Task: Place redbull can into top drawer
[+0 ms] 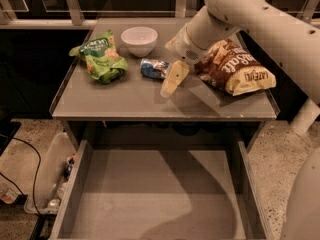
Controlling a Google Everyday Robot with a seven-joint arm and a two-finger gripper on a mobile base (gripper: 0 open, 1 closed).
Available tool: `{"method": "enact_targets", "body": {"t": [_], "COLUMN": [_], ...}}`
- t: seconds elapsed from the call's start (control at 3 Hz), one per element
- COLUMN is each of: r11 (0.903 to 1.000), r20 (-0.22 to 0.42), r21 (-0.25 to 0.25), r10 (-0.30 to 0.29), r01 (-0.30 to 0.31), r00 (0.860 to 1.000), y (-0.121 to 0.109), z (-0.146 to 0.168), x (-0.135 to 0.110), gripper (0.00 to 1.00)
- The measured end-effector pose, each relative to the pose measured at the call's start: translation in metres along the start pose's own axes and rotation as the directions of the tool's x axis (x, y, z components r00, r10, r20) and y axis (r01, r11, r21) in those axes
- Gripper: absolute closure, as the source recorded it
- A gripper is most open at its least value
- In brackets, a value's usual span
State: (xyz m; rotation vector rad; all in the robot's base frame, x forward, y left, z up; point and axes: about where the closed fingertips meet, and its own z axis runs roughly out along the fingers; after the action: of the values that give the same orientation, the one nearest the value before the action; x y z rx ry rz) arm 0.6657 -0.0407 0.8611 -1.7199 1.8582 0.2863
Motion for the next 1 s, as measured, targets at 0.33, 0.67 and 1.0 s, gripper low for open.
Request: {"method": "enact_targets", "body": {"t": [0.33, 0.67, 1.0], "r11": [0.9998, 0.9991, 0.9991], "r20": [-0.009, -0.02, -0.02], "r21": [-0.021, -0.04, -0.041], "r10": [0.005, 0.014, 0.014], "r01": [-0.005, -0.015, -0.015], "r00": [1.0, 1.0, 1.0], "y": [0.0, 0.0, 0.0], "z": [0.013, 0.023, 0.023], "x": [0.002, 0.006, 0.007], "gripper": [0.0, 0.0, 0.18]}}
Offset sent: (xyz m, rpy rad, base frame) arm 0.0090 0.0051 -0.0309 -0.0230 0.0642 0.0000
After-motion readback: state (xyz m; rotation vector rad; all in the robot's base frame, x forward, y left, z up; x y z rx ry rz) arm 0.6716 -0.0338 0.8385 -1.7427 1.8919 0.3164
